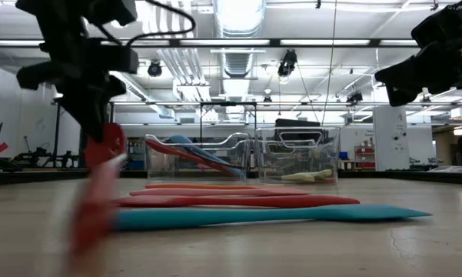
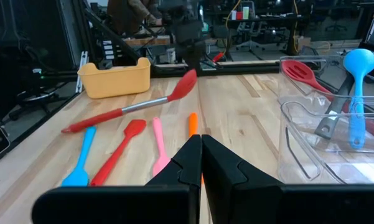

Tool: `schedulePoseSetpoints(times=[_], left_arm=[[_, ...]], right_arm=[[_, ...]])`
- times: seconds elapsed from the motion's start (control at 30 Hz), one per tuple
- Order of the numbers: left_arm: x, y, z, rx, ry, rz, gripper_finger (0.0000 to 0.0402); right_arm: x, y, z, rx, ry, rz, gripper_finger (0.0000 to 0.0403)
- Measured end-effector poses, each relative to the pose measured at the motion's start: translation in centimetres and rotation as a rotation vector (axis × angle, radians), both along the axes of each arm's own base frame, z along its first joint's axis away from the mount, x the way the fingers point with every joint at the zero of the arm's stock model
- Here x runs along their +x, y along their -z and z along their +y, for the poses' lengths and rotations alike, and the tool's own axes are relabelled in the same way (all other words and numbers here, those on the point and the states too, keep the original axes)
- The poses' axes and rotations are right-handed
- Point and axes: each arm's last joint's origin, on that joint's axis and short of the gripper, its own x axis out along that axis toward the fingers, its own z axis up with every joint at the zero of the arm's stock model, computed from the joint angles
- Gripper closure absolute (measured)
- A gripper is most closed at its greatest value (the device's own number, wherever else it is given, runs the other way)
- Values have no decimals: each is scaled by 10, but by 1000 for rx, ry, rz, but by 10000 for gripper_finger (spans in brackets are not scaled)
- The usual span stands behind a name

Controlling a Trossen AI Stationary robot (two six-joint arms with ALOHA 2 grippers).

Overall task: Pick & Place Kitchen Items
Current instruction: Put the red serving spoon into the left transparent bin

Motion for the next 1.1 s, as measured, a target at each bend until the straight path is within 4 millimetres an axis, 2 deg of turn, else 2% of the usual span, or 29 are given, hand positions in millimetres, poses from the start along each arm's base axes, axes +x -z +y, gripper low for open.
schedulePoseSetpoints(times=[0.33,0.47,0.73,0.9,1.0,1.1], left_arm=[[-26,-29,4,-18,-77,-112,390],[-38,-42,9,50,-148,-201,390],[-57,-64,21,265,-474,-462,390],[-57,-69,25,392,-601,-567,390],[-52,-73,29,466,-699,-652,390],[-44,-74,38,526,-732,-652,390]], right_arm=[[0,0,0,-2,0,0,394],[0,0,0,-2,0,0,394],[0,0,0,1,0,0,394],[0,0,0,1,0,0,394],[0,0,0,-1,0,0,394],[0,0,0,-2,0,0,394]])
